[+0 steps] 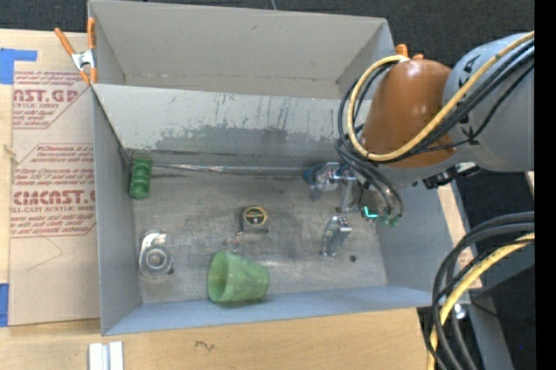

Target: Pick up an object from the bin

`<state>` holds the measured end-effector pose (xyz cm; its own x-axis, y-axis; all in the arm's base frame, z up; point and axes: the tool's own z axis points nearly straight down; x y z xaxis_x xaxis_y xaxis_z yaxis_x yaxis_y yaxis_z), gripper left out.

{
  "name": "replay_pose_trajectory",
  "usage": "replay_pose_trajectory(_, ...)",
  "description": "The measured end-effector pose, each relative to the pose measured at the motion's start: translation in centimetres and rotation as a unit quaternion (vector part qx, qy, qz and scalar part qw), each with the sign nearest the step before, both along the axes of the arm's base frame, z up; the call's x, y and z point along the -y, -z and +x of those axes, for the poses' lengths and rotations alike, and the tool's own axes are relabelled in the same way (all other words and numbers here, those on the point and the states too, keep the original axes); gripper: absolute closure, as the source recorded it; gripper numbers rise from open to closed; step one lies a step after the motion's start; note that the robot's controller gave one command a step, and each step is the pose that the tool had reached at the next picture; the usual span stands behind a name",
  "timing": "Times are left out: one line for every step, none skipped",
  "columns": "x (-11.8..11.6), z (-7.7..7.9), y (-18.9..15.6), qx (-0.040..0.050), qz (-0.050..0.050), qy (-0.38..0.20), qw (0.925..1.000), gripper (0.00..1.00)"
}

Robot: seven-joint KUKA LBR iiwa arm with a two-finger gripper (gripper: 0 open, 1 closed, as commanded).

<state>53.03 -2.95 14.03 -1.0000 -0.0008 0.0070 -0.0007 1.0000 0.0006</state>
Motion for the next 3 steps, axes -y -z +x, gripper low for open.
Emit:
replay_pose_trajectory(-3.0, 3.9, 7.0, 0.0078, 0.000, 0.007, 0.9999, 0.00)
replay_pose_trajectory(-9.3, 1.7, 6.5, 0.0061, 0.001, -0.086, 0.9963, 0.00)
replay_pose_trajectory(-9.1, 1.7, 6.3, 0.0055, 0.000, -0.085, 0.9964, 1.00)
